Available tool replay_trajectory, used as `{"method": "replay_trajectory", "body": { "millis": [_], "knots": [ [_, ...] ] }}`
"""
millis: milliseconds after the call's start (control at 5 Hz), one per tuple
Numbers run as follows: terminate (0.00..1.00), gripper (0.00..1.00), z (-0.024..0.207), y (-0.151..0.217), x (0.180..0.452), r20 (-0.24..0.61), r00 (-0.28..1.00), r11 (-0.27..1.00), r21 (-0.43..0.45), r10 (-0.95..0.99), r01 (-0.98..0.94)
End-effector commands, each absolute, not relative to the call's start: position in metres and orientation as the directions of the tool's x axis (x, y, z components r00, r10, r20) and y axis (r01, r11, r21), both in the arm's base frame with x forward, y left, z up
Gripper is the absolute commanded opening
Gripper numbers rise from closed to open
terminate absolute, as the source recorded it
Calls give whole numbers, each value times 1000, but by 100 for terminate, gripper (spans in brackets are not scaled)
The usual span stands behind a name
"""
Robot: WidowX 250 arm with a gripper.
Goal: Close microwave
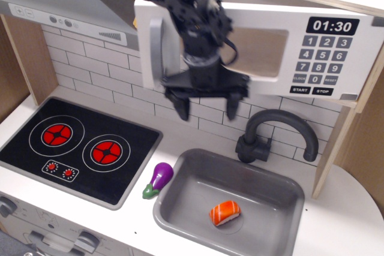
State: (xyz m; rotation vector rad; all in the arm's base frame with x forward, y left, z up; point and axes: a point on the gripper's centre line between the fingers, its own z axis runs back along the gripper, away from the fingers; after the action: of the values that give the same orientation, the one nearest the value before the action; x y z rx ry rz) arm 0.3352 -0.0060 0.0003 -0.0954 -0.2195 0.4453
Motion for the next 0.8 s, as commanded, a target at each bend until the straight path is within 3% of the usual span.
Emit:
{"method": "replay_trajectory", "body": {
  "millis": [0, 600],
  "knots": [
    [0, 100, 16, 22, 375, 241, 853, 886, -145, 463, -440],
    [0, 100, 17, 26, 389, 252, 844, 881, -163, 473, -445]
  ]
}}
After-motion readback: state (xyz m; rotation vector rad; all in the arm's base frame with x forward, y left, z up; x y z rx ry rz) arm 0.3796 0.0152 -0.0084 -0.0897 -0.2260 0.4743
